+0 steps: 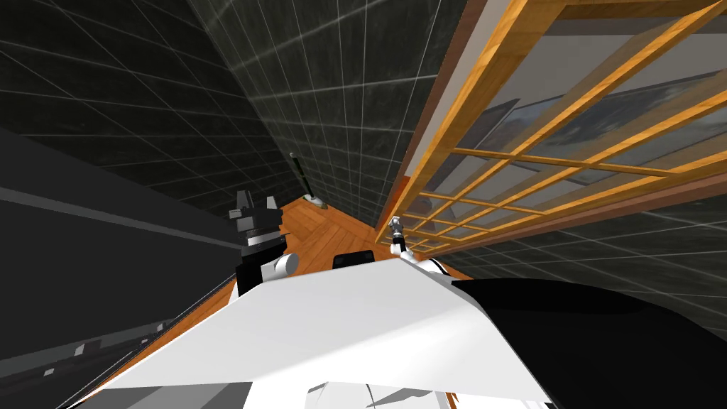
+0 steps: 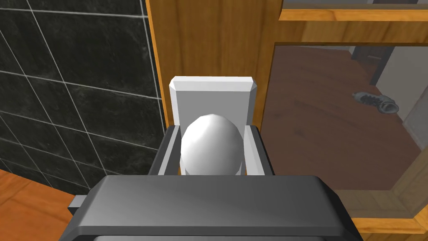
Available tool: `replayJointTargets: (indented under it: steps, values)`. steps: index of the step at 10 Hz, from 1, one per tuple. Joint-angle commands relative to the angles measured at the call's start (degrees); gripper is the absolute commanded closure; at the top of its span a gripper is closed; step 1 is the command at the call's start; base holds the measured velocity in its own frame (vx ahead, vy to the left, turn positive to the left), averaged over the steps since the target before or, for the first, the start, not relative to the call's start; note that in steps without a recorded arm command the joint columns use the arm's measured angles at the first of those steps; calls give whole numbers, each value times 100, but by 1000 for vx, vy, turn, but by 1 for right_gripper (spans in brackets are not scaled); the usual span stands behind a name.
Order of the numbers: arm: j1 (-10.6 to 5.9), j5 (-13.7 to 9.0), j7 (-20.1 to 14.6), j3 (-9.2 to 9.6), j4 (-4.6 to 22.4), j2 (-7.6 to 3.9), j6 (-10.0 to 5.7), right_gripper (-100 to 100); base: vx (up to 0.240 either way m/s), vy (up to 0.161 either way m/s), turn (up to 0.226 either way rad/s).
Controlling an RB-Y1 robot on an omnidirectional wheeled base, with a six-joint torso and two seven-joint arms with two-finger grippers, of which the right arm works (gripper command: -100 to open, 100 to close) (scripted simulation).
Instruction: Pull the door open
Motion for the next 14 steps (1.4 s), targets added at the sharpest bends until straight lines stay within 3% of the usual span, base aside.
replayJointTargets:
  steps: [1,3,4,5,11,12,14]
  values:
    - [61,77,-120,132,-129,-50,34,100,-228,-30,85]
    - [88,149,-237,253,-158,-94,24,100,-251,-20,94]
    - [66,115,-180,194,-154,-92,32,100,-129,-10,27]
    - [116,208,-313,352,-186,-140,8,100,-178,-13,62]
    - [250,504,-755,846,-315,-349,-142,100,-251,-41,66]
    - [283,463,-674,778,-421,-343,-60,100,-106,-20,21]
    - [400,544,-846,935,-442,-452,-179,100,-188,-26,115]
